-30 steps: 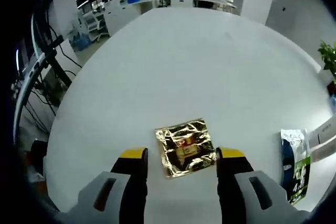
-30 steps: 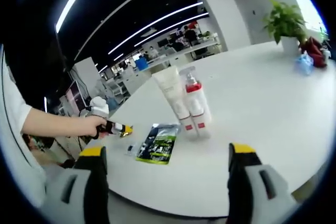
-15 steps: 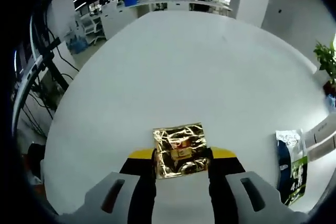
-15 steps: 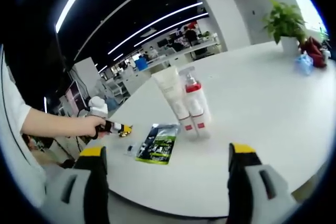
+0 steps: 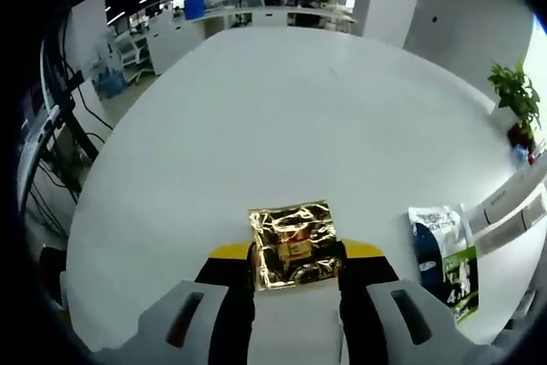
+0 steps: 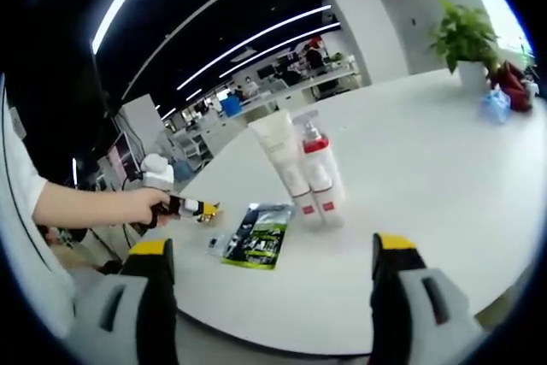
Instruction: Arrange the skincare products in the storage area until every visible bottle or jar stands upright without overlapping.
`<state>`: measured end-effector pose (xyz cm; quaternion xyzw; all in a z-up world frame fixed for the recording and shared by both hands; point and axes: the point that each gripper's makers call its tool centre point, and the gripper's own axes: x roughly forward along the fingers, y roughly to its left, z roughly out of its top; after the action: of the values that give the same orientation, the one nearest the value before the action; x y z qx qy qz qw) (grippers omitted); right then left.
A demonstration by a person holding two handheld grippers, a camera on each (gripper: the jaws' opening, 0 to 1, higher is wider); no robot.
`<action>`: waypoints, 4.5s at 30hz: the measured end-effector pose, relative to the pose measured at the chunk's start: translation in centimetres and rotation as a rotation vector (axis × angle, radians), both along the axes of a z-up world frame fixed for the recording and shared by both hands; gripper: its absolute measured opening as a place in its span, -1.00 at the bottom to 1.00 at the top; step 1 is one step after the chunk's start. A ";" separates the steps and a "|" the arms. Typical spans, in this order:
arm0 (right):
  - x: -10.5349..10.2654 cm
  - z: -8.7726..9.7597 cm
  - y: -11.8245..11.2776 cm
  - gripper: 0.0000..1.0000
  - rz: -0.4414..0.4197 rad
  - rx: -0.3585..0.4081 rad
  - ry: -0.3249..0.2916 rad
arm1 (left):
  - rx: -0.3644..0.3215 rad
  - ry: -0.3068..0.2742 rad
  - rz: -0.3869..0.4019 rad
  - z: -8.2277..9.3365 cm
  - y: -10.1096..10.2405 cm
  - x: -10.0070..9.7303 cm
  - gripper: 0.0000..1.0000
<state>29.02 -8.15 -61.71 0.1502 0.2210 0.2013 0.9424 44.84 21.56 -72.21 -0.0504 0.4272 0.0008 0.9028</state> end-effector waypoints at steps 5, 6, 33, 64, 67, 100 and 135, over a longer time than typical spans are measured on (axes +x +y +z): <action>0.0 0.1 0.0 0.93 0.000 0.000 -0.004 | -0.005 -0.002 -0.021 0.2 -1.1 -0.1 -0.31; 0.0 0.1 0.0 0.93 -0.001 0.001 -0.004 | -0.009 -0.002 -0.024 0.3 -1.3 -0.1 -0.31; 0.1 0.2 -0.3 0.93 -0.017 0.006 -0.008 | -0.005 0.022 -0.117 -0.6 -5.6 0.1 -0.29; 0.1 0.2 -0.5 0.92 -0.032 0.013 -0.009 | 0.020 0.040 -0.143 -1.8 -6.7 -0.3 -0.22; 0.1 0.2 -0.6 0.92 -0.033 0.013 -0.009 | 0.017 0.041 -0.145 -1.8 -6.8 -0.4 -0.19; -0.2 0.2 0.4 0.92 0.024 -0.017 -0.018 | -0.130 -0.056 -0.393 2.4 -6.2 -7.0 0.33; -0.3 -0.1 0.2 0.99 0.020 -0.074 -0.009 | -0.143 -0.273 -0.516 6.4 -3.4 -15.6 0.94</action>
<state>28.75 -7.90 -61.77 0.1122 0.2256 0.2033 0.9462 29.22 18.18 -65.76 -0.0035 0.2997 -0.2656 0.9163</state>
